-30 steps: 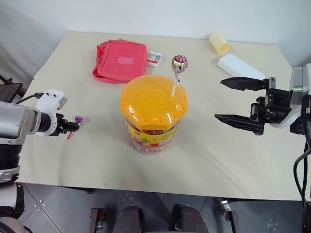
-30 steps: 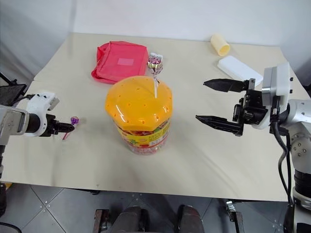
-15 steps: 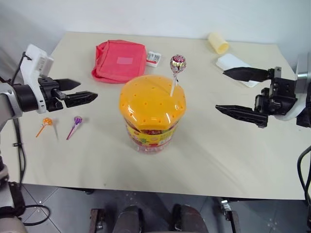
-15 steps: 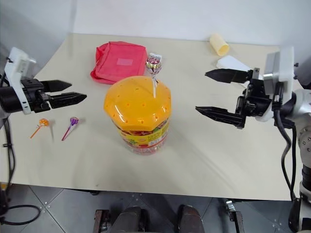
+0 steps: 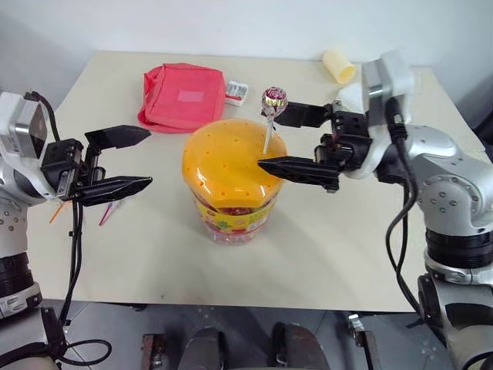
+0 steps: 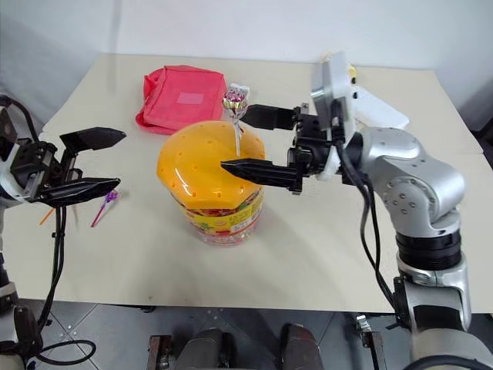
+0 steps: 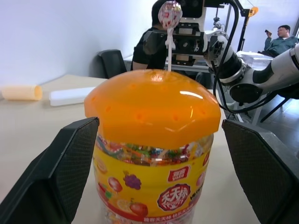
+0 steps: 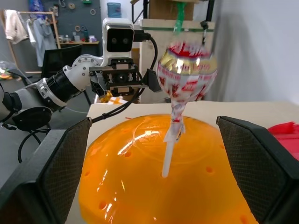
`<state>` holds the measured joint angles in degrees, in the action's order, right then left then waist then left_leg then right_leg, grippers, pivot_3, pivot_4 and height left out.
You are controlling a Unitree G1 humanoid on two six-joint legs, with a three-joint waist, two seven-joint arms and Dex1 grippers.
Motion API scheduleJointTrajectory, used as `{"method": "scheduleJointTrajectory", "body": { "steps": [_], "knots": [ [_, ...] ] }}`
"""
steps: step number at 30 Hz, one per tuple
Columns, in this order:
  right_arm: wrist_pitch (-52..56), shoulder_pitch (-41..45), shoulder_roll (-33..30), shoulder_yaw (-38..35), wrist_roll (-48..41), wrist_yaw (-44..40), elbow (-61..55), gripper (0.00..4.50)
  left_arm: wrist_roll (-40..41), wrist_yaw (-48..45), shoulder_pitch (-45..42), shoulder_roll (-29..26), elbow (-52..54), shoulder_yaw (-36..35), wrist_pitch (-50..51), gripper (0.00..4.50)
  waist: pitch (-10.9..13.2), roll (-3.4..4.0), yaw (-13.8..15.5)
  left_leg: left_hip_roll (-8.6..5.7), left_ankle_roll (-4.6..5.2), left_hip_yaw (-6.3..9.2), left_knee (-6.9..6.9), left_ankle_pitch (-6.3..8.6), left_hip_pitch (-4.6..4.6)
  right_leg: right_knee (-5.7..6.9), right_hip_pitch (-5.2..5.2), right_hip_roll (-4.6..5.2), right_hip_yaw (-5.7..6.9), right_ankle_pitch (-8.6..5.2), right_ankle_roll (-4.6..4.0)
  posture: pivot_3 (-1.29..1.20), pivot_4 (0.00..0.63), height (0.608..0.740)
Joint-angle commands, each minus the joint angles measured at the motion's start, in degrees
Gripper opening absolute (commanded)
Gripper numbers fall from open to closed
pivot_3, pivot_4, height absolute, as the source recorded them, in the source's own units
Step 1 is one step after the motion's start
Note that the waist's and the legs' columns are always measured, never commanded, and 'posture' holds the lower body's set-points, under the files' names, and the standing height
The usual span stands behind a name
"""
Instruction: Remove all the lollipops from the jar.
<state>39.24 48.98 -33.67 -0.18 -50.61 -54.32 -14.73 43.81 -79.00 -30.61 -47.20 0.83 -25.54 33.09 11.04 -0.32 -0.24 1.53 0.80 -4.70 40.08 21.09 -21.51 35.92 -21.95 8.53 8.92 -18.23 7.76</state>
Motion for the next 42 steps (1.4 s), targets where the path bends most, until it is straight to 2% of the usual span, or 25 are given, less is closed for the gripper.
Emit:
{"method": "scheduleJointTrajectory", "body": {
  "steps": [1, 11, 20, 26, 30, 33, 36, 38, 42],
  "knots": [
    [-0.9, 2.01, 1.14, -0.77, 0.29, -0.13, -0.36, 3.62, 2.62, 1.26, 1.13, -0.24, 2.96, -1.51, -0.75, 4.5, 0.0, 0.0, 0.0, 0.0, 0.0, 0.01, 0.0, 0.0, 0.0, 0.01, 0.0, 0.0, 0.0, 0.0, 0.0, 0.0, 0.15, 0.74],
    [-1.33, 3.69, 2.68, -0.82, 2.26, -0.65, 1.0, 0.04, 4.57, 2.19, 2.15, -0.58, 3.41, -0.95, -1.53, 4.5, 0.0, 0.0, -0.07, 0.01, 0.0, 0.01, -0.01, 0.0, 0.0, 0.02, -0.01, 0.0, -0.01, 0.0, 0.0, 0.0, 0.15, 0.74],
    [-3.39, 9.9, 2.62, -6.15, 3.2, 2.83, 3.76, 0.04, 3.53, 0.03, 1.62, -3.29, -0.53, -0.68, -2.54, 4.5, 0.0, 0.0, -0.14, 0.02, -0.01, -0.09, -0.03, 0.0, -0.02, 0.04, -0.11, 0.0, -0.02, 0.0, 0.0, 0.0, 0.15, 0.74],
    [-1.53, 10.99, -5.21, -10.74, 6.94, 5.88, 6.74, 0.04, 2.67, -2.29, 3.71, -7.39, -3.54, -1.85, -3.29, 4.5, 0.0, 0.0, 0.01, 0.02, -0.01, -0.13, -0.09, 0.0, -0.05, 0.06, -0.2, 0.0, -0.02, 0.0, 0.0, 0.0, 0.15, 0.74],
    [3.49, 4.7, -15.1, -11.24, 10.46, 5.79, 7.91, 0.04, 2.27, -1.58, 7.24, -9.33, -3.71, -3.04, -2.77, 4.5, 0.0, 0.0, 0.07, 0.05, 0.0, -0.33, -0.15, 0.01, -0.08, 0.06, -0.33, 0.01, -0.05, 0.0, 0.0, 0.0, 0.15, 0.74],
    [5.17, -0.45, -19.29, -11.57, 12.29, 5.86, 8.45, 0.04, 2.27, -0.81, 8.78, -9.78, -3.65, -3.64, -2.63, 4.5, 0.0, 0.0, 0.02, 0.07, 0.01, -0.56, -0.15, 0.02, -0.16, 0.06, -0.49, 0.02, -0.12, 0.0, 0.0, 0.0, 0.15, 0.74],
    [6.98, -11.27, -25.28, -10.03, 16.87, 4.39, 9.93, 0.04, 2.83, -0.24, 10.24, -9.82, -3.63, -4.48, -1.9, 4.5, -0.01, -0.01, 0.11, 0.1, 0.0, -0.64, -0.15, 0.01, -0.18, 0.05, -0.57, 0.02, -0.17, 0.0, 0.0, 0.0, 0.15, 0.74],
    [7.82, -17.29, -27.33, -8.98, 19.03, 4.47, 10.9, 0.04, 3.15, -0.55, 10.98, -9.91, -3.6, -4.69, -1.55, 4.5, -0.01, -0.02, 0.18, 0.1, 0.03, -0.63, -0.15, 0.03, -0.18, 0.05, -0.54, 0.02, -0.16, 0.0, 0.0, 0.0, 0.15, 0.74],
    [7.48, -22.86, -25.69, -7.56, 23.29, 7.62, 15.86, 0.04, 2.58, 0.18, 11.7, -9.68, -4.19, -4.29, -1.48, 4.5, 0.01, 0.02, 0.1, 0.08, 0.06, -0.76, -0.1, 0.06, -0.19, 0.04, -0.58, 0.05, -0.24, 0.0, 0.0, 0.0, 0.15, 0.74]
  ]
}}
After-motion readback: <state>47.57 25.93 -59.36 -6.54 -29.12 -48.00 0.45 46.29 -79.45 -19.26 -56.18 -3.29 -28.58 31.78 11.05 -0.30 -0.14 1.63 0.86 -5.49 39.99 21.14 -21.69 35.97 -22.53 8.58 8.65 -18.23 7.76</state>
